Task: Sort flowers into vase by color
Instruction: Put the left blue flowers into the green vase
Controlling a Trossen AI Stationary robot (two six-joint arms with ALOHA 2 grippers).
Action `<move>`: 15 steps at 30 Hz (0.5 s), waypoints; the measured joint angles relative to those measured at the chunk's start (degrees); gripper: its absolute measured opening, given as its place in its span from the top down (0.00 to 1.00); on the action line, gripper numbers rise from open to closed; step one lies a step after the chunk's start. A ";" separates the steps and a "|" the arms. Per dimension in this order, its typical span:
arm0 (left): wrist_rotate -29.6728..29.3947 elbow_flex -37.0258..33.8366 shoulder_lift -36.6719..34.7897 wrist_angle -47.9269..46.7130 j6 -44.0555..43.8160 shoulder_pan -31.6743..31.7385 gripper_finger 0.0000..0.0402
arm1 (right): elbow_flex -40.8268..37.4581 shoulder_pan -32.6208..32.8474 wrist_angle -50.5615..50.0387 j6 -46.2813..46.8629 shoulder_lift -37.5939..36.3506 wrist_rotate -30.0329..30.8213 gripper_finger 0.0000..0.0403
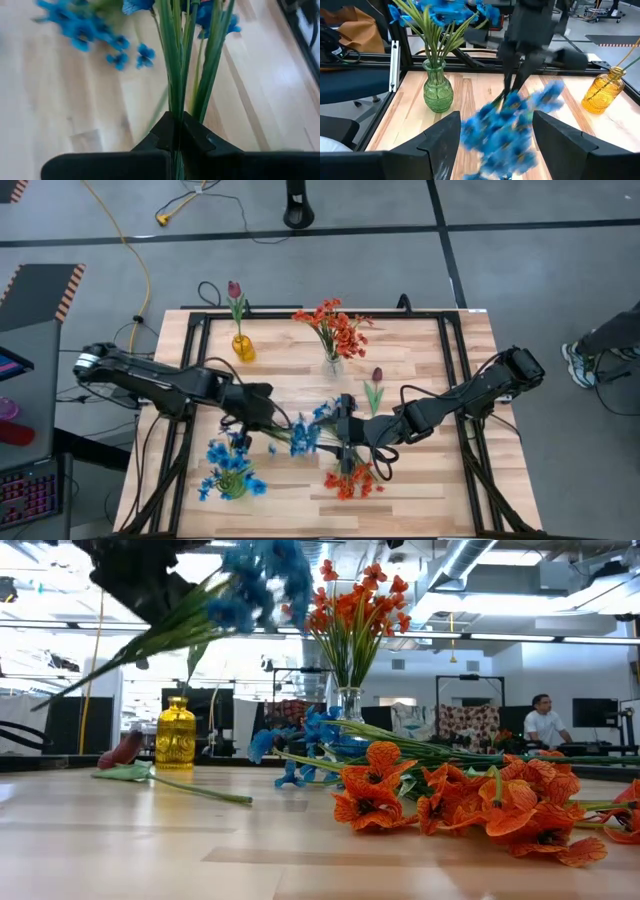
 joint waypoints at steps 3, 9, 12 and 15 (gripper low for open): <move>-2.69 0.00 -3.74 -1.33 -1.48 0.00 1.00 | 0.00 0.00 0.10 -0.01 0.00 -0.01 0.31; -9.96 0.00 -11.65 -2.00 -3.80 0.00 1.00 | 0.00 0.00 0.20 -0.02 0.02 -0.01 0.31; -14.97 0.00 -15.71 -1.80 -4.16 0.00 1.00 | 0.00 0.00 0.24 -0.01 0.02 0.00 0.31; -20.55 0.00 -19.57 -1.79 -4.17 0.00 1.00 | 0.00 0.00 0.26 0.00 0.02 0.00 0.31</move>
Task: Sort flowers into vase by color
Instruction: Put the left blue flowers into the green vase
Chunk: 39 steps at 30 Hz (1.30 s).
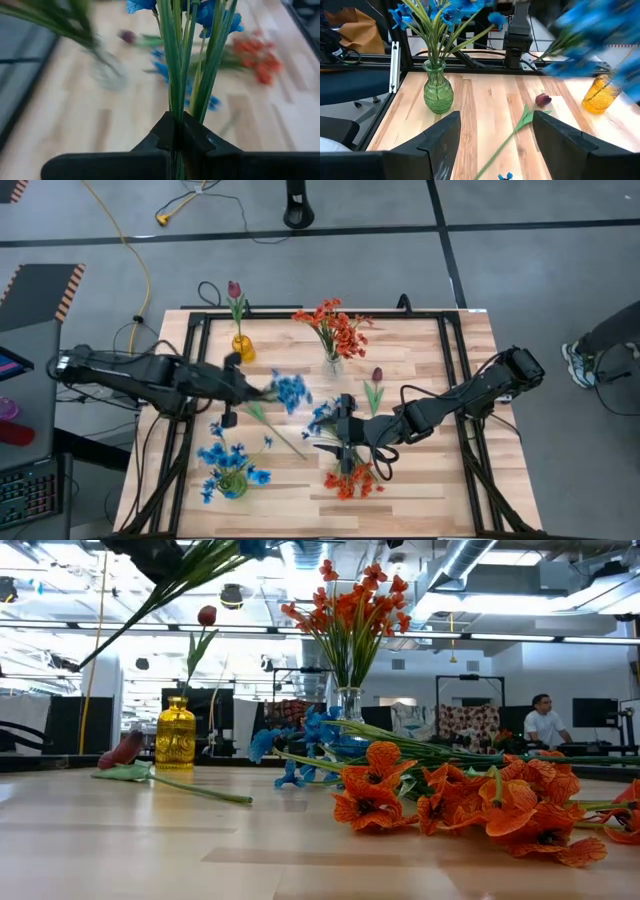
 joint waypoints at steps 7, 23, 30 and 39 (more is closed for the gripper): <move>-11.55 0.00 -8.18 1.89 1.67 0.02 1.00 | 0.00 0.00 0.00 -0.02 0.00 0.02 0.31; -13.12 -0.26 -20.84 5.61 -4.98 0.00 1.00 | 0.00 0.00 -0.02 -0.01 0.00 0.04 0.31; -6.56 -0.28 -20.96 5.56 -11.15 -0.25 1.00 | 0.00 0.00 -0.02 0.00 0.00 0.07 0.31; -10.58 -0.92 -22.30 6.31 -13.01 -8.88 1.00 | 0.00 -0.02 -0.02 0.00 0.00 0.07 0.31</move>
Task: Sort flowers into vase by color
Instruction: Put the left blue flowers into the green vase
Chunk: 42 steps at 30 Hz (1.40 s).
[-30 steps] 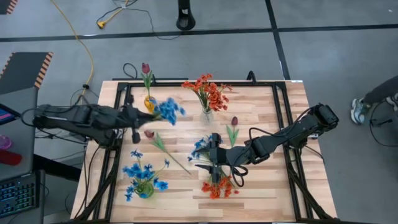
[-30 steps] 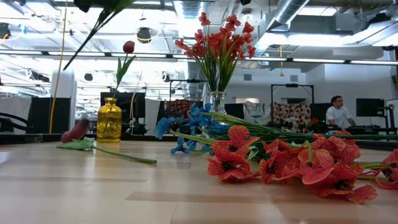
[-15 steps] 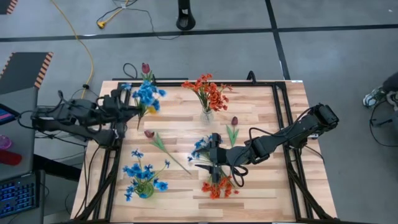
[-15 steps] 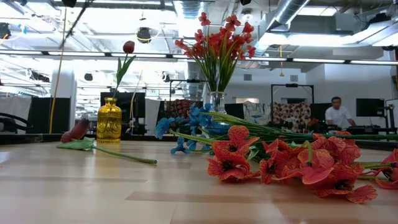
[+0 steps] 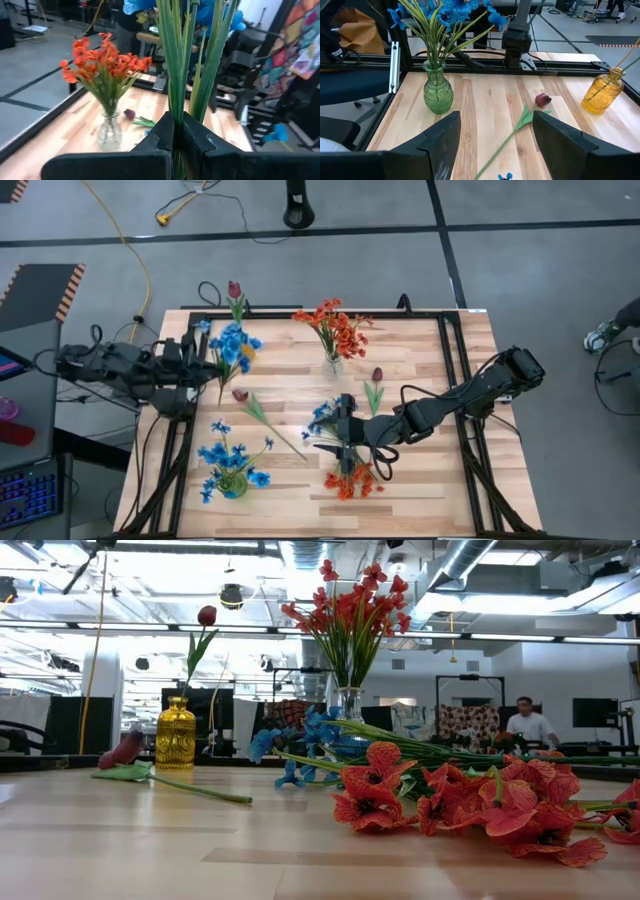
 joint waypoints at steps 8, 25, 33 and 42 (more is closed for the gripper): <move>-9.05 -7.32 0.07 7.81 -1.79 -13.32 1.00 | 0.00 0.02 0.02 0.06 0.00 0.02 0.31; -48.13 -10.94 7.31 9.62 -14.93 -50.35 1.00 | 0.00 -0.08 0.00 1.42 0.00 0.02 0.31; -63.28 -10.92 14.22 10.88 -21.75 -62.96 1.00 | 0.00 -0.15 0.00 1.42 0.00 0.02 0.31; -66.31 -10.92 20.89 12.47 -29.58 -65.61 1.00 | 0.00 -0.15 0.00 1.42 0.00 0.02 0.31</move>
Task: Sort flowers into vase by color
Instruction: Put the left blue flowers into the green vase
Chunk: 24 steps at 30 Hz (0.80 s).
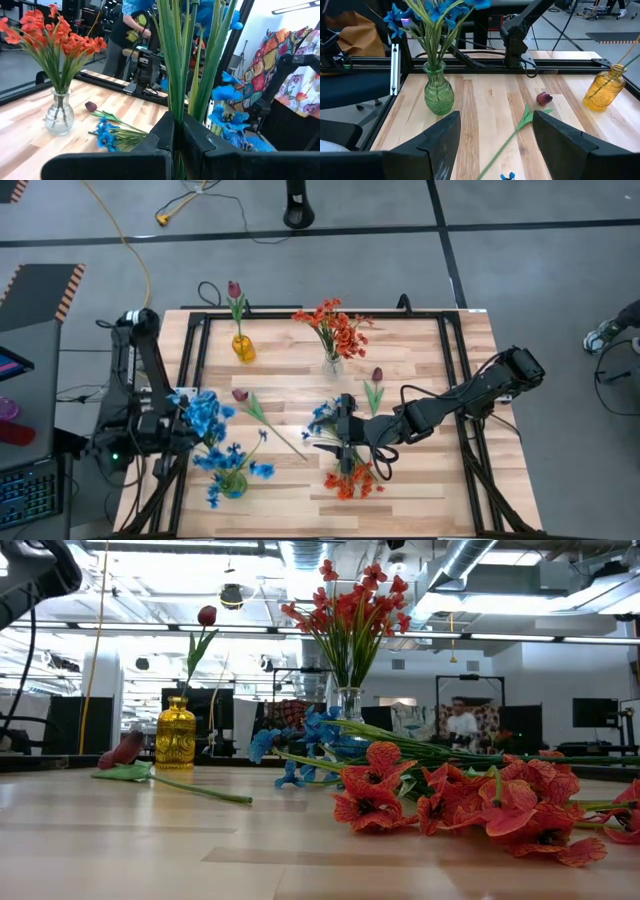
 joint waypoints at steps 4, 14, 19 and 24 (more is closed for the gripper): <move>-0.02 0.02 2.35 2.63 0.35 0.00 1.00 | 0.00 0.00 0.00 0.00 0.00 0.00 0.31; -0.03 0.07 5.54 13.63 9.64 0.00 1.00 | 0.00 0.00 0.02 0.01 0.00 0.00 0.31; 0.00 0.07 5.98 13.82 9.43 0.47 1.00 | 0.00 -0.03 0.02 0.02 0.00 0.00 0.31; -0.01 0.07 5.96 14.24 8.96 1.89 1.00 | 0.00 -0.37 0.02 0.03 0.00 0.00 0.31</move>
